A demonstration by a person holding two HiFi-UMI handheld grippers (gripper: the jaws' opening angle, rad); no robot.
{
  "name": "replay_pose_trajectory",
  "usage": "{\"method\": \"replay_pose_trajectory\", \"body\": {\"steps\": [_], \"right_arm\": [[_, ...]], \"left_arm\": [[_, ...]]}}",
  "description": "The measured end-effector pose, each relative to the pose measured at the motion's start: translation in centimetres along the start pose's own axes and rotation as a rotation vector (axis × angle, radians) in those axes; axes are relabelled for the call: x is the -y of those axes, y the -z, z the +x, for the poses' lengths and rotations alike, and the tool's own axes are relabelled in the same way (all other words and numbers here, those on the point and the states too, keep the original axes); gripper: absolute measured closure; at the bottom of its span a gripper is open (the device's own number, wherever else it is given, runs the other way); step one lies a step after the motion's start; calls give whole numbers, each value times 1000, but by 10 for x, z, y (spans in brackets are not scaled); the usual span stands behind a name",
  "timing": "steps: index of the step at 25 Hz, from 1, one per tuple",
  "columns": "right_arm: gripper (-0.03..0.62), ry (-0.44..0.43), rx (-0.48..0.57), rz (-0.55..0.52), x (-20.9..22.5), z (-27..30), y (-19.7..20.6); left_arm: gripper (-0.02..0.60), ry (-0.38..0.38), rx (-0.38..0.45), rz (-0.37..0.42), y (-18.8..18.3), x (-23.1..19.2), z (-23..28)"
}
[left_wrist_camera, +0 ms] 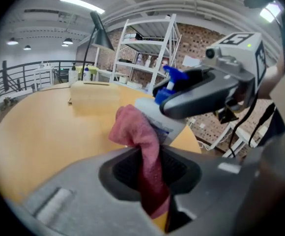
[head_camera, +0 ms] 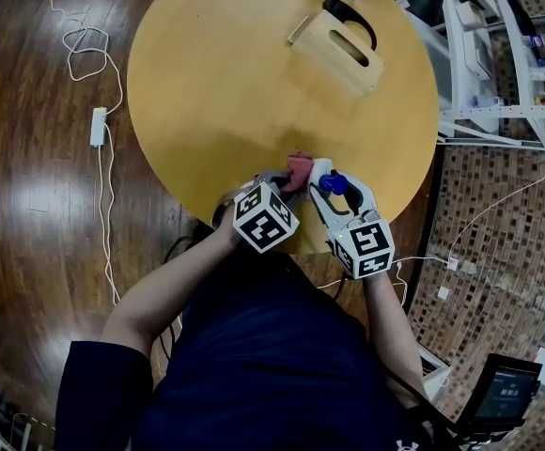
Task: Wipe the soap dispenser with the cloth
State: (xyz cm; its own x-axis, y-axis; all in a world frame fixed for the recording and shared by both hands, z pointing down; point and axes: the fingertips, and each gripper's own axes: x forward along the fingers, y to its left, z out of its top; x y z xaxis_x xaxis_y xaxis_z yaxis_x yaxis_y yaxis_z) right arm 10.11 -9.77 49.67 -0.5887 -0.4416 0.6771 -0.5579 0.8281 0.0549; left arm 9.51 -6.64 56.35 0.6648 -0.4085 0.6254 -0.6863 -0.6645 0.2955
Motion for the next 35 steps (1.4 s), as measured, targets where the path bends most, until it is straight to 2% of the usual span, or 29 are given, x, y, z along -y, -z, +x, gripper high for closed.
{"method": "replay_pose_trajectory", "body": {"steps": [2,4,7,8,10,12,14,16,18,20,25,27,29,31,35], "right_arm": [[405,26,38,82,5,-1,-2],[447,56,83,194,15,-5,-1],[448,80,134,307,28,-15,4],[447,81,153,338,31,-19,7],[447,79,197,407,37,-25,12],[447,63,236,489,44,-31,18],[447,41,262,560,49,-35,25],[447,30,274,602,53,-39,32],[447,27,279,623,55,-43,38],[447,21,283,627,54,-45,42],[447,22,296,610,46,-45,42],[447,21,290,604,44,-44,42],[447,18,287,620,45,-43,45],[447,19,285,652,46,-43,47],[447,31,265,724,50,-39,48]], "left_arm": [[492,-3,-30,-25,12,-6,8],[492,-9,-54,-69,22,-13,11],[492,-38,-120,-145,41,-24,11],[492,-45,-128,-164,43,-25,11],[492,-52,-91,-166,30,-22,7],[492,-47,-10,-113,0,-8,2],[492,-23,59,-23,-32,12,1],[492,3,82,93,-51,32,5],[491,18,72,162,-52,41,12],[491,18,28,161,-38,35,17],[492,-66,-247,143,40,-8,28],[492,-70,-299,120,57,-14,28],[492,-60,-280,102,50,-7,22],[492,-25,-207,108,24,16,11],[492,44,-41,199,-31,69,-2]]}}
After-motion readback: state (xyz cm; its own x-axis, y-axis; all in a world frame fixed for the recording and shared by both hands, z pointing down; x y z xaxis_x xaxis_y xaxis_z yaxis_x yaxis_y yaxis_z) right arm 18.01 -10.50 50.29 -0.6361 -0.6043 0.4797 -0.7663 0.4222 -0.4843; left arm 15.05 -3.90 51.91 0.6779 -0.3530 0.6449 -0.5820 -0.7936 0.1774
